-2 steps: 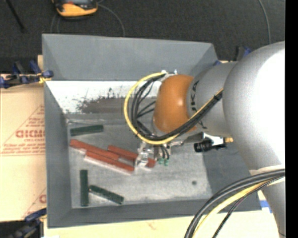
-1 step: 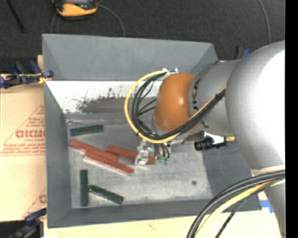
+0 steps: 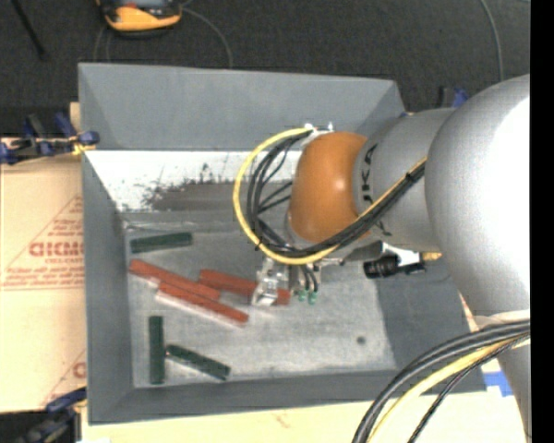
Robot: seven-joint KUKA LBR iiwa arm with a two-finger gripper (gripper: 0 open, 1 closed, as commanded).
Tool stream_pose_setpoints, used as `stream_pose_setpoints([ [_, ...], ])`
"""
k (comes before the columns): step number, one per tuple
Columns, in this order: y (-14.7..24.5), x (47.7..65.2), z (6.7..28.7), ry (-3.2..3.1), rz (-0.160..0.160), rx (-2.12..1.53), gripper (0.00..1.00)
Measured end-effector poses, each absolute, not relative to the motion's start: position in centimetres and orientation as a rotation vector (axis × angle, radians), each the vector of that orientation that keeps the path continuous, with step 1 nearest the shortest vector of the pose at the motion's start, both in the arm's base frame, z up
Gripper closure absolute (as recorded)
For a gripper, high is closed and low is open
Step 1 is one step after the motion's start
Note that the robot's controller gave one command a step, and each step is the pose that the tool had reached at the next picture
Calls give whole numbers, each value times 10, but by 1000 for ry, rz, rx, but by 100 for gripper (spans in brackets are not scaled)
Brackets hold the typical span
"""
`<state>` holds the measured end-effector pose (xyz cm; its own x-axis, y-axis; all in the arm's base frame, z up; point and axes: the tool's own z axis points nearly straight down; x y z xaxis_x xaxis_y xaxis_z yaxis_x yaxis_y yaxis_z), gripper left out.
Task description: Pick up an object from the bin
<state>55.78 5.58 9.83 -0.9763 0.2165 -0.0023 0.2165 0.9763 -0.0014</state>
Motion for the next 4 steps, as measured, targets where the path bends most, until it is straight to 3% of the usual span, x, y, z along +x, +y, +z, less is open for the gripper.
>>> stream_pose_setpoints([
  [2, 55, 558, 118, 3123, -1, 337, 100],
  [4, 56, 558, 157, 3122, 1, 337, 100],
])
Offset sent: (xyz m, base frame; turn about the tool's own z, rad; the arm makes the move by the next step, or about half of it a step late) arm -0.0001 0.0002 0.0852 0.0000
